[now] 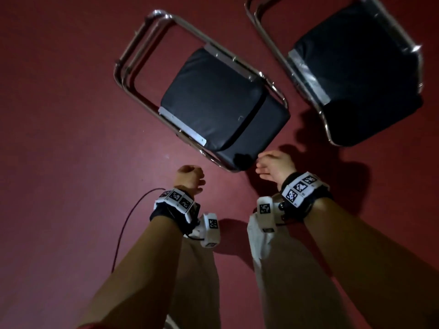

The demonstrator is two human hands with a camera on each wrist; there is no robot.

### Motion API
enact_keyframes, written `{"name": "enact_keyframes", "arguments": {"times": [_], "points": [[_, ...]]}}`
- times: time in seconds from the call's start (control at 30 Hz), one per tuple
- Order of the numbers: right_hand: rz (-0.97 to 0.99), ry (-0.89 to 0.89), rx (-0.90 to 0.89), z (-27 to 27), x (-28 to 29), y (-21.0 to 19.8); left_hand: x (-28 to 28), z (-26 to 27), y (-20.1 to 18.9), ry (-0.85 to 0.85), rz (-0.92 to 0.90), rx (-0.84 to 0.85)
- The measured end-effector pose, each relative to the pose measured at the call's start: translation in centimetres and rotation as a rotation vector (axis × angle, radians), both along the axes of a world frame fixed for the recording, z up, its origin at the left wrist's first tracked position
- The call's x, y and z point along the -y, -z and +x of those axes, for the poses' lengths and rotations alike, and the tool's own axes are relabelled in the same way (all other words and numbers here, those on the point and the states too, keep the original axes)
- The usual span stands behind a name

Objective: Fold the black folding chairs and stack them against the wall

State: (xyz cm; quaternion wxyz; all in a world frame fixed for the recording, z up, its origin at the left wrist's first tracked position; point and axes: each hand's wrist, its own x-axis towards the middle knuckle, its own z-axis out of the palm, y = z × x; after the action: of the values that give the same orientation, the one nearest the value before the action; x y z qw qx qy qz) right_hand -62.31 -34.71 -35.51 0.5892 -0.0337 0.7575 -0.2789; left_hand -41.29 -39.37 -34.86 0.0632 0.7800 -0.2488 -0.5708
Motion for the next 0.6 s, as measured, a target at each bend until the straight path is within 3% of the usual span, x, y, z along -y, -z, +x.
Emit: {"name": "enact_keyframes", "arguments": {"times": [0.27, 0.43, 0.53, 0.6], "points": [[0.041, -0.024, 0.017, 4.7, -0.2, 16.5, -0.7, 4.8, 17.3, 0.041, 0.038, 0.015], [-0.008, 0.005, -0.005, 5.5, 1.2, 25.8, 0.5, 4.7, 27.9, 0.019, 0.038, -0.023], [-0.041, 0.060, 0.061, 5.0, 3.0, 30.3, 1.9, 4.0, 32.6, -0.053, 0.015, -0.040], [-0.029, 0.065, 0.007, 4.7, 4.7, 32.8, 2.6, 3.6, 35.5, -0.078, 0.000, -0.079]]}}
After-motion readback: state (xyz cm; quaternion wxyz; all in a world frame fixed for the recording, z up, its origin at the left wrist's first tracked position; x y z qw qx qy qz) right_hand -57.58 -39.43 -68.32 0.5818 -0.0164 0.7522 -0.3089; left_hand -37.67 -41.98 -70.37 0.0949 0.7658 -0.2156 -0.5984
